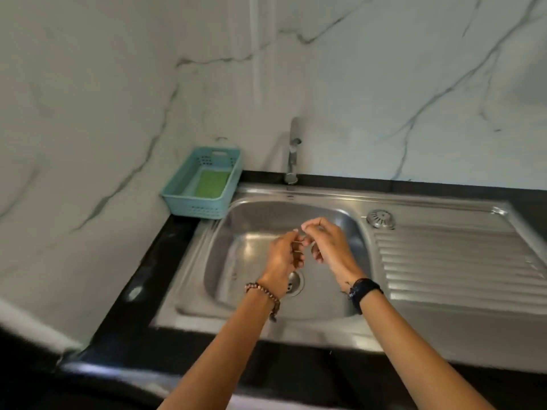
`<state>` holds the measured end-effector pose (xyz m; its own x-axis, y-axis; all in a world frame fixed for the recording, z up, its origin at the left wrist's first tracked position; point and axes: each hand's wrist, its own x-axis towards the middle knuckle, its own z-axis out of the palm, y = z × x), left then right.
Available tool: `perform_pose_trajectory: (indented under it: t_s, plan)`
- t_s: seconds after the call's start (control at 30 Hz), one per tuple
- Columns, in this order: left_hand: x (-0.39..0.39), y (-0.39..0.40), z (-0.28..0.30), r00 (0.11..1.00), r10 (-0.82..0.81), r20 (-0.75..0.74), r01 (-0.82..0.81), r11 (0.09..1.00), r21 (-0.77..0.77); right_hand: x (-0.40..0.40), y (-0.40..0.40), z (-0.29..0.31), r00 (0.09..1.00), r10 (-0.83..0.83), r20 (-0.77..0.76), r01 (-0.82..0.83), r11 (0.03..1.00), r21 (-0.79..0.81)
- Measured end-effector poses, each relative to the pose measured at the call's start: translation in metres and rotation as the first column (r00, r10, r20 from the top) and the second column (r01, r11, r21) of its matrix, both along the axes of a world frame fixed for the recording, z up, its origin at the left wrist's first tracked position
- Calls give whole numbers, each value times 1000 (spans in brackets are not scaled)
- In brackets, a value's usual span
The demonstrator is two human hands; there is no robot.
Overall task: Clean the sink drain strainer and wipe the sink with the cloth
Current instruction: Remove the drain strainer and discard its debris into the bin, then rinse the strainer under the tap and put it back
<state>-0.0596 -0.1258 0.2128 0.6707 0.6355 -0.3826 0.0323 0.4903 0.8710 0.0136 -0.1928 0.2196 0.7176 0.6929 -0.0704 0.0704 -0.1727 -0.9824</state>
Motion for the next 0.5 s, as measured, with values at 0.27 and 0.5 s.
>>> perform_pose_trajectory:
  t_s: [0.27, 0.5]
  plan:
    - [173, 10, -50, 972, -157, -172, 141, 985, -100, 171, -7, -58, 962, -183, 205, 227, 948, -221]
    - [255, 8, -92, 943, -182, -277, 189, 982, -2, 256, -23, -100, 913, -175, 369, 350, 800, -488]
